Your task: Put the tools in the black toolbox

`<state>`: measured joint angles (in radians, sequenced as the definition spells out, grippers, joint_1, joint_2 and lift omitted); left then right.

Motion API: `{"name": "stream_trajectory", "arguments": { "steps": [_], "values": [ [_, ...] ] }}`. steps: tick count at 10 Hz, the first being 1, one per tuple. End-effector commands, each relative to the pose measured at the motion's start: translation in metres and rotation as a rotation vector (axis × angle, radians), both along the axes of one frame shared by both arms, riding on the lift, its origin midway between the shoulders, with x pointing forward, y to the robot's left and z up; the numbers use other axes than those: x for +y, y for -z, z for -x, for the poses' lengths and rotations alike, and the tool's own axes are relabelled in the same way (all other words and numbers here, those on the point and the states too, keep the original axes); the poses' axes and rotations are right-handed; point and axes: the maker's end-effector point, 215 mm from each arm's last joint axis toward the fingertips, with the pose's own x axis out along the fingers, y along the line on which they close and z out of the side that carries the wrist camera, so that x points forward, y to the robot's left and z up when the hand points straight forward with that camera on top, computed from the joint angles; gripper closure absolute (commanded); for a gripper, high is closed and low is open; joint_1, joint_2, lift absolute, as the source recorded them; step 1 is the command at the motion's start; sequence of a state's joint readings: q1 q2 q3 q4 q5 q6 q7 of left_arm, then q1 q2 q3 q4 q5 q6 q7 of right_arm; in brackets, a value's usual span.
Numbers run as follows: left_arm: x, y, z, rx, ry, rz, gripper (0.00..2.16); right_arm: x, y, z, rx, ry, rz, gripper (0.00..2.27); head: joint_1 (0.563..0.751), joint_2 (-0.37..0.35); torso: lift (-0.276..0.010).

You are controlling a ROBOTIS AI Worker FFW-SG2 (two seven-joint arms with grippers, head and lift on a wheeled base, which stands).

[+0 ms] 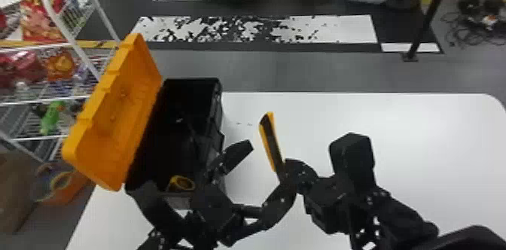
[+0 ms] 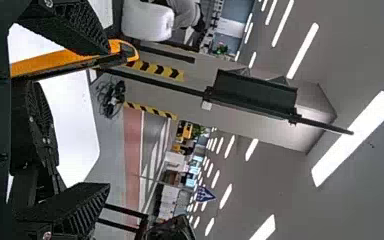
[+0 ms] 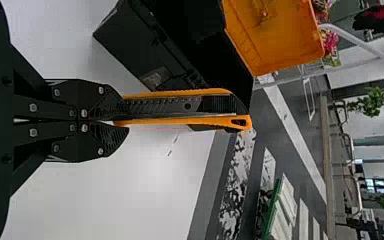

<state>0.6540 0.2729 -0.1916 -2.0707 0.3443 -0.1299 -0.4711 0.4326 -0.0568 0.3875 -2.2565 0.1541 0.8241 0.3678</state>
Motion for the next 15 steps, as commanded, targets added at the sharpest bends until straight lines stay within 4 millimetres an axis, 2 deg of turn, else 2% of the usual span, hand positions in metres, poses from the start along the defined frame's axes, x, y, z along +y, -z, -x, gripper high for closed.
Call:
{"name": "stream_trajectory", "arguments": {
  "steps": [1,4,5,6,8,10,11,15],
  "values": [
    [0.0,0.004,-0.011,0.022,0.004,-0.013,0.06,0.005,-0.003,0.004,-0.016,-0.032,-0.007,2.24,0.695,0.129,-0.039],
    [0.0,0.011,-0.032,0.053,-0.002,-0.034,0.06,0.006,-0.004,0.007,-0.021,-0.06,-0.019,2.24,0.695,0.142,-0.039],
    [0.001,0.013,-0.033,0.055,-0.006,-0.039,0.06,0.006,-0.004,0.007,-0.021,-0.065,-0.018,2.24,0.695,0.142,-0.039],
    [0.002,0.009,-0.039,0.046,-0.016,-0.043,0.06,0.007,-0.004,0.009,-0.019,-0.073,-0.019,2.24,0.695,0.139,-0.039],
    [-0.002,0.02,-0.048,0.084,-0.011,-0.061,0.07,0.008,-0.008,0.005,-0.025,-0.08,-0.029,2.24,0.695,0.139,-0.039],
    [-0.012,0.032,-0.05,0.139,0.028,-0.08,0.41,0.007,-0.01,0.002,-0.03,-0.078,-0.033,2.24,0.695,0.129,-0.039],
    [-0.012,0.031,-0.051,0.135,0.029,-0.082,0.53,0.007,-0.01,0.002,-0.028,-0.078,-0.034,2.24,0.695,0.123,-0.039],
    [-0.019,0.034,-0.042,0.145,0.036,-0.077,0.55,0.003,-0.004,0.005,-0.007,-0.077,-0.03,2.24,0.695,0.104,-0.039]
  ]
}}
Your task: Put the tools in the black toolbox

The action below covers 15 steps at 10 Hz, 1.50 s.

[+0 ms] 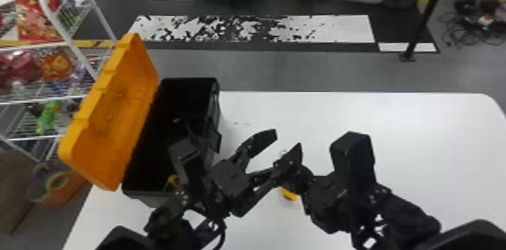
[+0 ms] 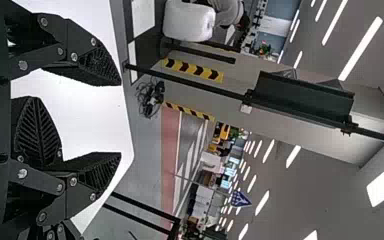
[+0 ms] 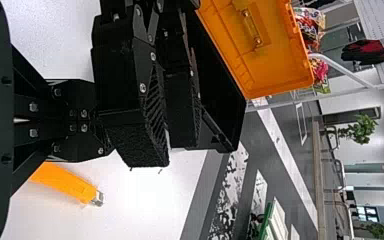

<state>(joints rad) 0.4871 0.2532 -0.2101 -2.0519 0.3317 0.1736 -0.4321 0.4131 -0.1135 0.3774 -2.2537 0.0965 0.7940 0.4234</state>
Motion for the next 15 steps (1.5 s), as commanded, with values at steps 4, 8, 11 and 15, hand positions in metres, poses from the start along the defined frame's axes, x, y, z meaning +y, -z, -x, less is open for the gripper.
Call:
{"name": "stream_trajectory", "arguments": {
  "steps": [4,8,11,15],
  "values": [
    [0.001,0.0,0.004,-0.008,-0.013,0.01,0.19,-0.013,0.011,0.003,0.025,0.032,0.016,2.24,0.695,0.088,-0.039],
    [0.006,-0.002,0.003,-0.018,-0.034,0.015,0.18,-0.026,0.012,-0.002,0.032,0.059,0.012,2.24,0.695,0.074,-0.039],
    [0.007,-0.001,0.002,-0.017,-0.044,0.014,0.18,-0.032,0.011,-0.004,0.03,0.074,0.009,2.24,0.695,0.064,-0.039],
    [0.006,-0.001,0.005,-0.013,-0.044,0.016,0.18,-0.038,-0.006,-0.007,-0.004,0.1,-0.023,2.24,0.695,0.054,-0.039]
  ]
}}
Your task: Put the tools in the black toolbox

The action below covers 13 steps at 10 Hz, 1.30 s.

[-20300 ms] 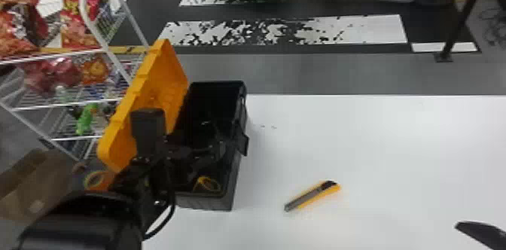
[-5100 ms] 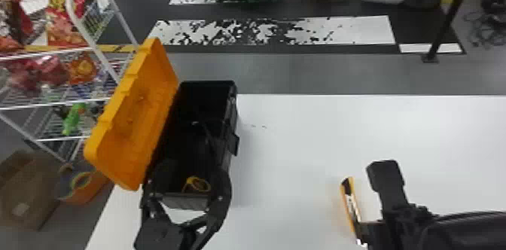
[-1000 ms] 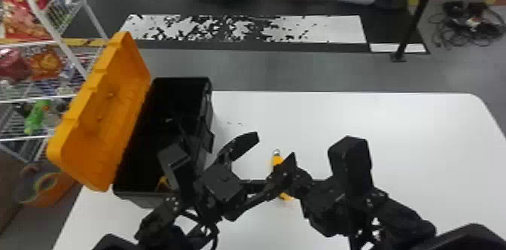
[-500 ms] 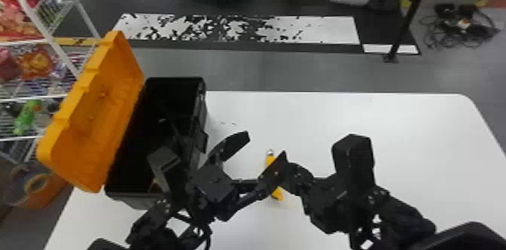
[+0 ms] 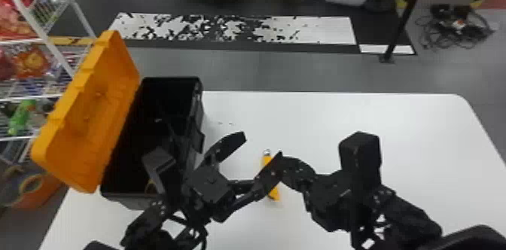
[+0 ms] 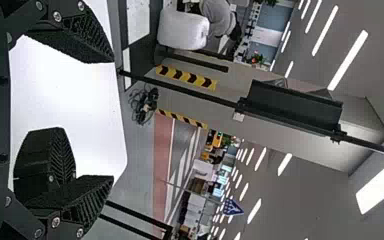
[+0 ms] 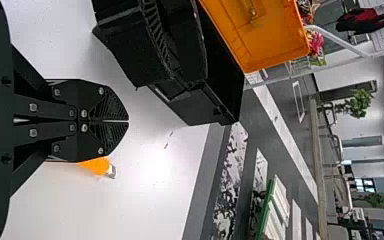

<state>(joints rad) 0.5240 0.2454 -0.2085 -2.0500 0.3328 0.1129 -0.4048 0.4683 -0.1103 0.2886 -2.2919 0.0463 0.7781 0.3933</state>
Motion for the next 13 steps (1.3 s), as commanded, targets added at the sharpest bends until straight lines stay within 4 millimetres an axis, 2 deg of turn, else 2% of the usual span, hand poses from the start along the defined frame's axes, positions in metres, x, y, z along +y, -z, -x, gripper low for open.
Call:
{"name": "stream_trajectory", "arguments": {
  "steps": [1,3,4,6,7,9,13],
  "values": [
    [0.003,0.0,0.0,-0.004,-0.015,-0.001,0.18,-0.003,-0.009,-0.001,-0.017,0.012,-0.02,2.24,0.695,0.052,-0.039],
    [0.01,-0.018,-0.003,-0.08,-0.052,0.023,0.18,-0.01,-0.021,-0.004,-0.049,0.032,-0.04,2.24,0.695,0.052,-0.039],
    [0.016,-0.034,-0.003,-0.14,-0.076,0.046,0.18,-0.015,-0.026,-0.005,-0.061,0.044,-0.05,2.24,0.695,0.052,-0.039],
    [0.04,-0.083,0.003,-0.33,-0.146,0.108,0.18,-0.022,-0.036,-0.003,-0.082,0.061,-0.063,2.24,0.695,0.055,-0.039],
    [0.054,-0.098,0.006,-0.392,-0.188,0.136,0.18,-0.029,-0.038,-0.004,-0.091,0.075,-0.065,2.24,0.695,0.068,-0.039],
    [0.07,-0.107,0.009,-0.43,-0.239,0.155,0.18,-0.039,-0.042,-0.005,-0.104,0.103,-0.085,2.24,0.695,0.096,-0.039],
    [0.09,-0.106,0.008,-0.449,-0.289,0.176,0.17,-0.06,-0.058,-0.008,-0.14,0.149,-0.106,2.24,0.695,0.096,-0.039]
  ]
}}
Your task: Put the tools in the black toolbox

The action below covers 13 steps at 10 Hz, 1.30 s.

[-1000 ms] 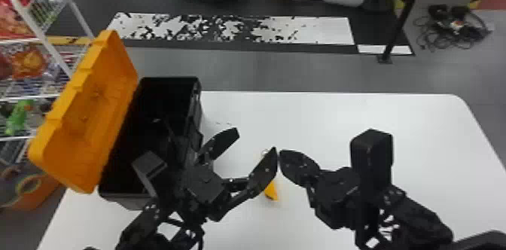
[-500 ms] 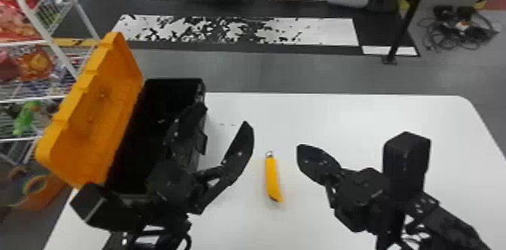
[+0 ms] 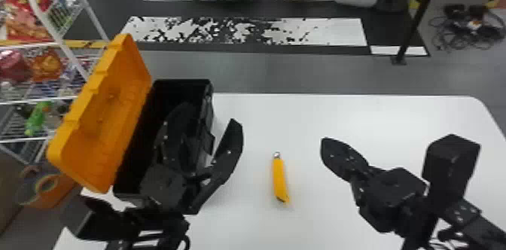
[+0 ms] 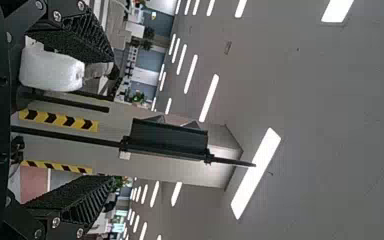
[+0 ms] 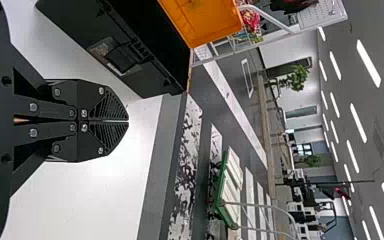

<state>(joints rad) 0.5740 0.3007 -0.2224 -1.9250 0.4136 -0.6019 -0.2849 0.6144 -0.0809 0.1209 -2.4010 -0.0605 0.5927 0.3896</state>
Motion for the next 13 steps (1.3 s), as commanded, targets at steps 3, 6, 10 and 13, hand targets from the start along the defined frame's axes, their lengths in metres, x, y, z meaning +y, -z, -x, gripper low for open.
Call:
{"name": "stream_trajectory", "arguments": {
  "steps": [3,6,10,13],
  "values": [
    [0.013,-0.01,0.004,-0.028,-0.043,0.028,0.17,-0.025,-0.01,-0.005,-0.01,0.05,-0.012,2.18,0.695,0.099,-0.039],
    [0.022,-0.017,0.017,-0.057,-0.108,0.035,0.16,-0.097,-0.009,-0.017,0.004,0.164,-0.026,0.85,0.695,0.047,-0.039],
    [0.027,-0.026,0.033,-0.11,-0.169,-0.001,0.0,-0.181,0.001,-0.015,0.027,0.279,-0.053,0.06,0.695,-0.084,-0.039],
    [0.023,0.019,0.054,0.003,-0.211,-0.067,0.0,-0.237,0.023,0.014,0.02,0.372,-0.096,0.06,0.695,-0.189,-0.039]
  ]
}}
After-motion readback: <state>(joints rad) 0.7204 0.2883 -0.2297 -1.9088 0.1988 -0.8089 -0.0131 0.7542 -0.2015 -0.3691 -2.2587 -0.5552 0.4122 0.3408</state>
